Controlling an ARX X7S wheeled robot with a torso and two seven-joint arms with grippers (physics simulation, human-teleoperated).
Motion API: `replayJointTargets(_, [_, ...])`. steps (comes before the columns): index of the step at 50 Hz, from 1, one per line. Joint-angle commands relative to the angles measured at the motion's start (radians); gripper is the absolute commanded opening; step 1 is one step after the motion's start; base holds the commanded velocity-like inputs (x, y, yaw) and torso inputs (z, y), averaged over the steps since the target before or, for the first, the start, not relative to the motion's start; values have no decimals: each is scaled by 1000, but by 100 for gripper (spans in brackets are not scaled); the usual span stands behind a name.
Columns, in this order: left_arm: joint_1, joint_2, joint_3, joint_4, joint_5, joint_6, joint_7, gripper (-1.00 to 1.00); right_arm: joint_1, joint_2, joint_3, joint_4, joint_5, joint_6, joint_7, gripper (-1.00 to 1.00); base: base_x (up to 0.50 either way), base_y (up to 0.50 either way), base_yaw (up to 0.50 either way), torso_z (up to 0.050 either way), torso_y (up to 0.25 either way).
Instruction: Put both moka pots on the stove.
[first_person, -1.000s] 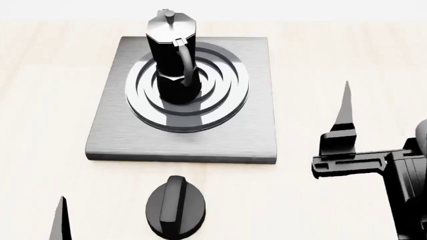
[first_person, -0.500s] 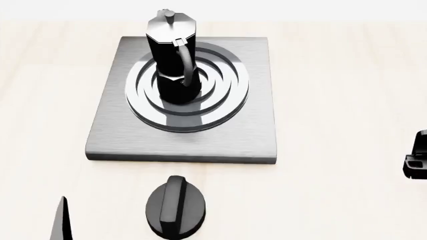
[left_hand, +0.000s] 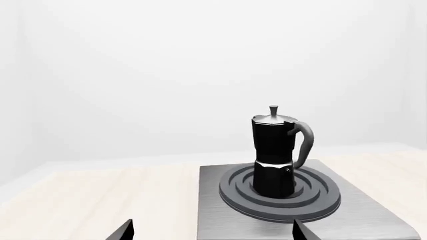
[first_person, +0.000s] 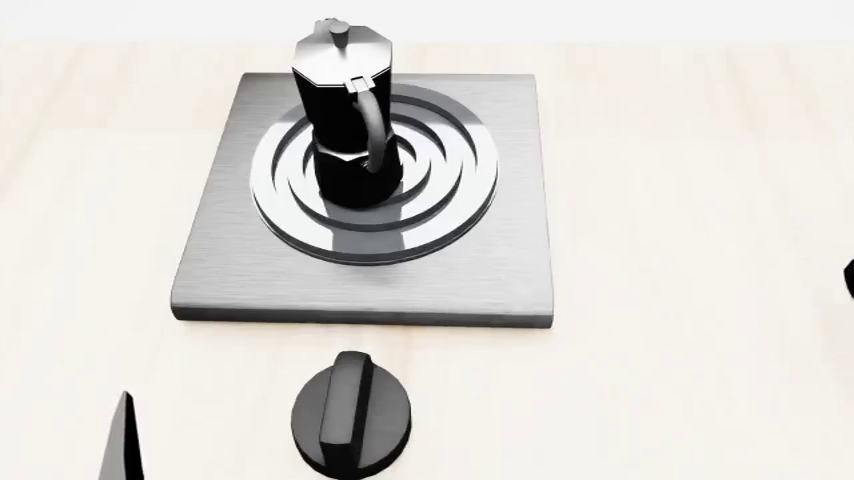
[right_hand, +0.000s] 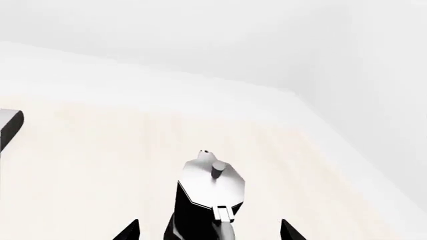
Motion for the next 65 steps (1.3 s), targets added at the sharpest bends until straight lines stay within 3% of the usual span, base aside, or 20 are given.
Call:
replayJointTargets(1, [-1,-1,3,-2,0,2,-1,100,167,7,-123,167,-68,78,-120,100,0,0,0,0,0])
replayJointTargets(33, [0,-6,11,4,6,-2,-10,100,355,-79,-273,434,-209,78,-289,100,0,0,0,0,0])
replayJointTargets(65, [-6,-6,27,-3,10,0,-10,100,391,-222,-301,744,-303,-147,-361,100,0,0,0,0,0])
